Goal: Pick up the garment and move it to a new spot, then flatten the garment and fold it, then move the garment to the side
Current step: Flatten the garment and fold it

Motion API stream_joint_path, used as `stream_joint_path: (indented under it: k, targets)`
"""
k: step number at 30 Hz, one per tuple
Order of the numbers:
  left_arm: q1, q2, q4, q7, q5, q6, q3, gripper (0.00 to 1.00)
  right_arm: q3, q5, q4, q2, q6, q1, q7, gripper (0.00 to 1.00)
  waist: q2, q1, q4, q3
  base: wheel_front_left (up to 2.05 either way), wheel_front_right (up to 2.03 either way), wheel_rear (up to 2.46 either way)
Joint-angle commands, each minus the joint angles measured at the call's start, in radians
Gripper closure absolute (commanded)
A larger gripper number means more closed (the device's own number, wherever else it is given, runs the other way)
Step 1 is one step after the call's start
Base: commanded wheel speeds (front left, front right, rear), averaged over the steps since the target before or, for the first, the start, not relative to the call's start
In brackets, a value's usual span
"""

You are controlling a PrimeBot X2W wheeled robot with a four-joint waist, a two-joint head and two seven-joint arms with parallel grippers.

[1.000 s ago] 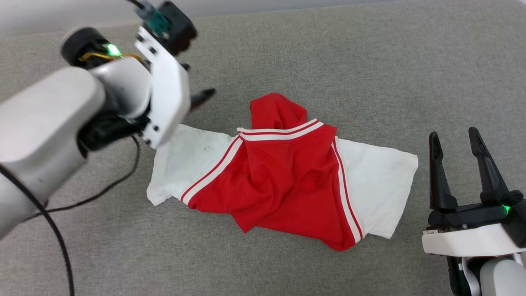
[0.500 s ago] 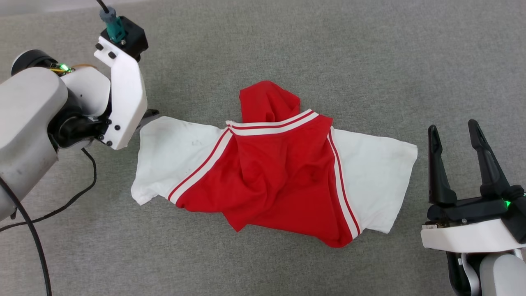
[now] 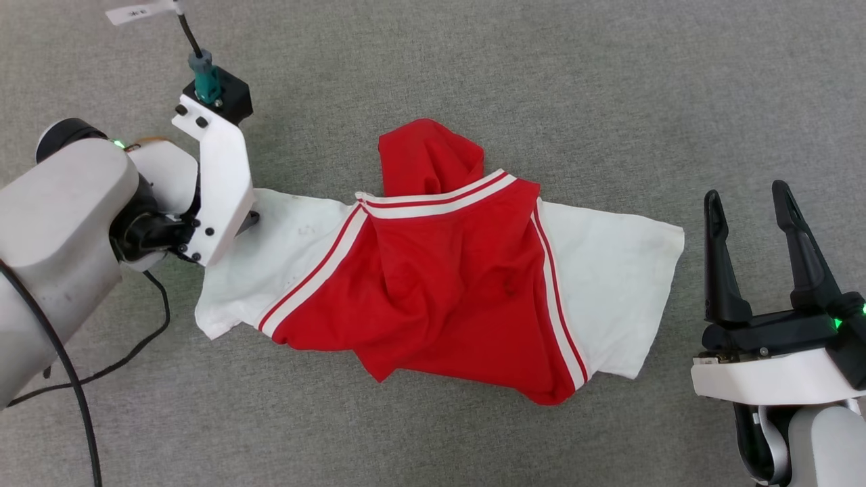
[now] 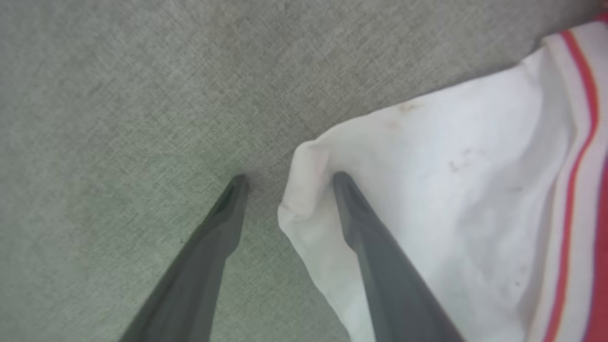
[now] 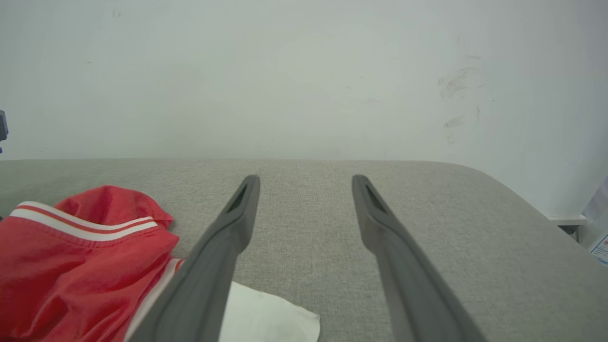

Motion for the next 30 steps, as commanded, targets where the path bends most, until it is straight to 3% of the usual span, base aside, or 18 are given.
stream_joint_path:
  k: [1, 4, 9, 15, 20, 21, 22, 24, 30]
  targets:
    - [0.077, -0.019, 0.004, 0.004, -0.009, -0.001, -0.032, 1.00, -0.001, -0.003, 0.001, 0.003, 0.000, -0.008, -0.002, 0.00, 0.0000, 0.0000, 0.001, -0.006, 0.00, 0.00, 0.00]
    - [0.061, -0.016, -0.014, -0.035, 0.007, -0.001, -0.026, 1.00, -0.010, -0.016, -0.004, 0.001, 0.000, -0.013, -0.002, 0.00, 0.0000, 0.0000, 0.012, -0.027, 0.00, 0.00, 0.00]
    - [0.030, 0.013, -0.070, -0.107, 0.043, 0.000, -0.018, 1.00, -0.011, -0.049, -0.033, -0.057, 0.000, -0.040, -0.002, 0.00, 0.0000, 0.0000, 0.037, -0.078, 0.00, 0.00, 0.00]
    - [0.026, 0.050, -0.146, -0.189, 0.043, 0.000, -0.018, 1.00, -0.017, -0.078, -0.068, -0.176, 0.000, -0.125, -0.002, 0.00, 0.0000, 0.0000, 0.069, -0.132, 0.00, 0.00, 0.00]
    - [0.042, 0.071, -0.189, -0.245, 0.052, 0.000, -0.018, 1.00, 0.021, -0.056, 0.011, -0.307, 0.000, -0.200, 0.001, 0.00, 0.0000, 0.0000, 0.089, -0.163, 0.00, 0.00, 0.00]
    - [0.042, 0.071, -0.189, -0.245, 0.052, 0.000, -0.018, 1.00, 0.021, -0.056, 0.011, -0.307, 0.000, -0.200, 0.001, 0.00, 0.0000, 0.0000, 0.089, -0.163, 0.00, 0.00, 0.00]
    - [0.051, 0.078, -0.206, -0.256, 0.051, 0.000, -0.018, 1.00, 0.074, -0.015, 0.060, -0.370, 0.000, -0.242, 0.058, 0.00, 0.0000, 0.0000, 0.093, -0.172, 0.00, 0.00, 0.00]
    - [0.053, 0.079, -0.213, -0.263, 0.052, 0.000, -0.018, 1.00, 0.104, 0.019, 0.078, -0.402, 0.000, -0.266, 0.107, 0.00, 0.0000, 0.0000, 0.096, -0.175, 0.00, 0.00, 0.00]
    - [0.053, 0.081, -0.242, -0.287, 0.056, 0.000, -0.017, 1.00, 0.351, 0.301, 0.114, -0.626, 0.000, -0.387, 0.520, 0.00, 0.0000, 0.0000, 0.111, -0.174, 0.00, 0.00, 0.00]
